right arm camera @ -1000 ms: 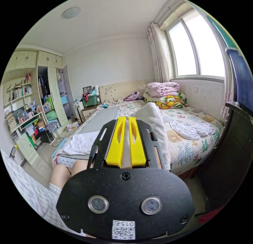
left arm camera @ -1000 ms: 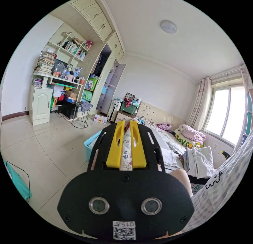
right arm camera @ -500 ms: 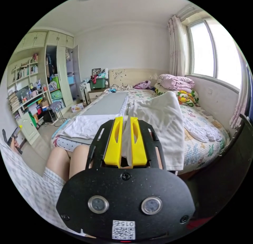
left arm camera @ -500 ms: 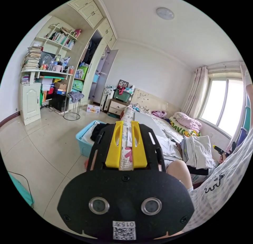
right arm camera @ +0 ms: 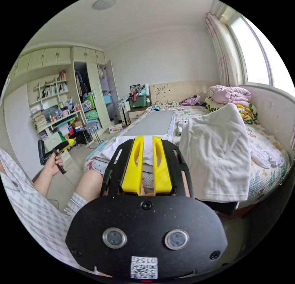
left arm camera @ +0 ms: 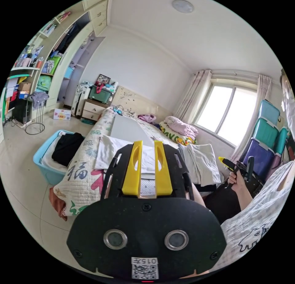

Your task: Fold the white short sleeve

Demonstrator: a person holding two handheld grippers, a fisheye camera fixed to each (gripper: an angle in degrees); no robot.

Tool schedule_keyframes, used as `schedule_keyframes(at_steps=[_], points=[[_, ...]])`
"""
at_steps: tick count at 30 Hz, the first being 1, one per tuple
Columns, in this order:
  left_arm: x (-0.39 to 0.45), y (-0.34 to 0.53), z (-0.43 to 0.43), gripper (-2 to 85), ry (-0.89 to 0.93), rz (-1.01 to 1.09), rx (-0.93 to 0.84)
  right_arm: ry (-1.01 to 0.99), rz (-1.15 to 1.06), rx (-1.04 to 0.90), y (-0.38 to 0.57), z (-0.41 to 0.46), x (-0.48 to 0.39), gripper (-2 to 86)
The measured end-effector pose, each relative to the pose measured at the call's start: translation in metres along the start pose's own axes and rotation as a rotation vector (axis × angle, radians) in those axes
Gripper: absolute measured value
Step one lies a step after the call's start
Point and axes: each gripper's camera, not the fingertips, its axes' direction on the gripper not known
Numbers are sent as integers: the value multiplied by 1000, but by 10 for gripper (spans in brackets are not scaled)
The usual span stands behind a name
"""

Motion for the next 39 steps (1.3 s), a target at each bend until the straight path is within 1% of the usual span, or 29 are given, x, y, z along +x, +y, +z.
schedule_keyframes(at_steps=[3,5,8,12,13,14,16,17,19,21,23,25,26,27,28,30,31,34,36,39], points=[[2,1,18,69,-14,41,-42,60,-72,-33,-9,15,-2,57],[-1,0,28,71,-21,50,-60,28,-103,-44,-19,31,2,57],[-8,-8,50,78,-10,71,-103,-77,-179,-114,-43,71,8,59],[-11,-33,105,83,-6,264,-241,-273,-357,-285,-75,155,14,65],[-15,-43,127,85,47,318,-287,-350,-404,-329,-82,183,17,69],[-18,-49,139,87,89,334,-311,-384,-408,-347,-86,198,19,71],[-31,-68,192,101,236,377,-405,-518,-408,-439,-102,257,28,77],[-34,-71,206,105,261,392,-425,-547,-412,-464,-105,271,29,78],[-49,-79,259,111,327,415,-500,-622,-449,-569,-114,323,32,83],[-60,-79,290,113,383,437,-552,-646,-484,-626,-117,353,34,87],[-69,-72,311,115,421,474,-581,-681,-490,-642,-119,373,41,91],[-82,-52,329,118,437,522,-632,-752,-415,-640,-120,390,58,92],[-83,-46,333,118,443,527,-663,-758,-409,-653,-120,392,61,92],[-76,-39,343,117,443,595,-804,-754,-429,-676,-119,396,64,93],[-69,-33,349,115,438,668,-891,-732,-486,-710,-115,398,63,95],[-67,-30,353,113,446,687,-862,-710,-596,-785,-106,402,58,101],[-68,-28,358,112,478,685,-863,-713,-636,-823,-99,406,57,102],[-68,-22,367,111,496,709,-905,-703,-647,-915,-87,421,60,103],[-71,-16,369,109,496,699,-912,-696,-655,-908,-88,424,61,100],[-73,2,373,104,466,710,-985,-659,-684,-880,-92,426,59,85]])
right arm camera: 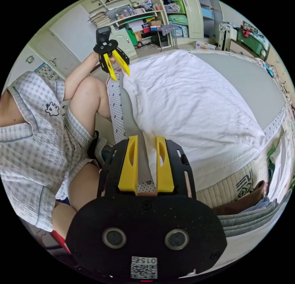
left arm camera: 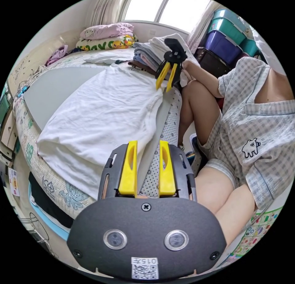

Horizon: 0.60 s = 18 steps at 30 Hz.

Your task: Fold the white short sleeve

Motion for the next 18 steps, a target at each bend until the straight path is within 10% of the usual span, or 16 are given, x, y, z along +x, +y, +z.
schedule_keyframes(at_steps=[18], points=[[-9,20,2,4,-32,-103,92,105,55,1,-1,2,16,-5]])
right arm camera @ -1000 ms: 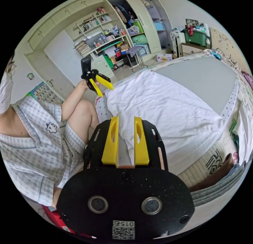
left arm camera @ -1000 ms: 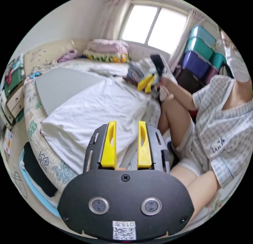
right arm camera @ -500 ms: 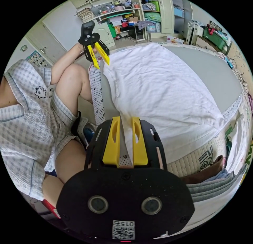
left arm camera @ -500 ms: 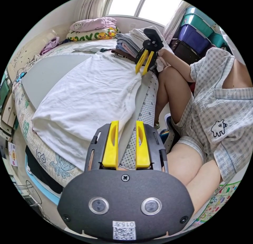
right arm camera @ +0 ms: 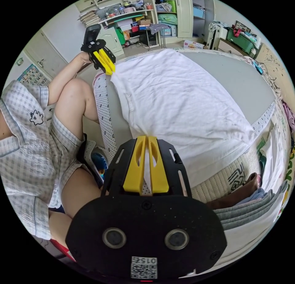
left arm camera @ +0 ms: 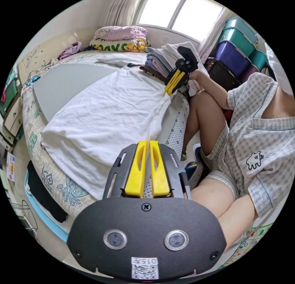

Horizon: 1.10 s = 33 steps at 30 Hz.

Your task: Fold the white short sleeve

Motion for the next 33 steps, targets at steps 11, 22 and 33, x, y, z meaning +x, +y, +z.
schedule_keyframes(at_steps=[11,22,33], points=[[-4,21,-31,-2,-122,-70,137,36,87,144,18,-32,-1,-6],[-14,34,-72,-2,-185,-77,358,83,240,309,36,-50,11,-6],[-18,54,-83,-4,-177,-124,405,139,270,311,35,-53,-1,-6]])
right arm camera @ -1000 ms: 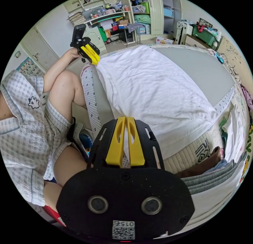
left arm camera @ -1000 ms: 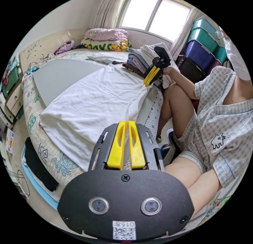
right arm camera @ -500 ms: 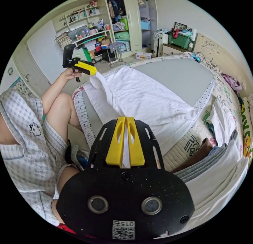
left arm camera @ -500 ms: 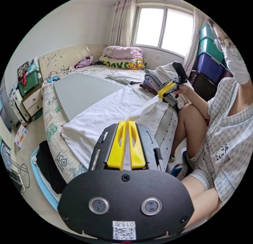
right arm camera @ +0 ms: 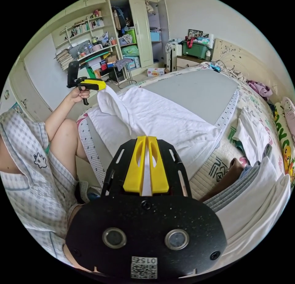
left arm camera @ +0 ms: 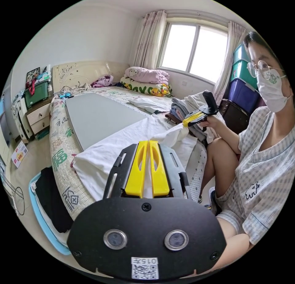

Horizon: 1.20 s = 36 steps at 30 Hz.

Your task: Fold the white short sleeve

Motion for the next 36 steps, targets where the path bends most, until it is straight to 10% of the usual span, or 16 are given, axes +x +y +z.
schedule_keyframes(at_steps=[20,29,36], points=[[-199,-158,60,82,-468,-321,327,359,480,332,-217,17,183,71],[-76,-22,-5,87,-347,-67,135,125,322,280,-34,-22,87,67],[-4,148,-108,93,-401,-446,36,123,508,44,110,-43,17,93]])
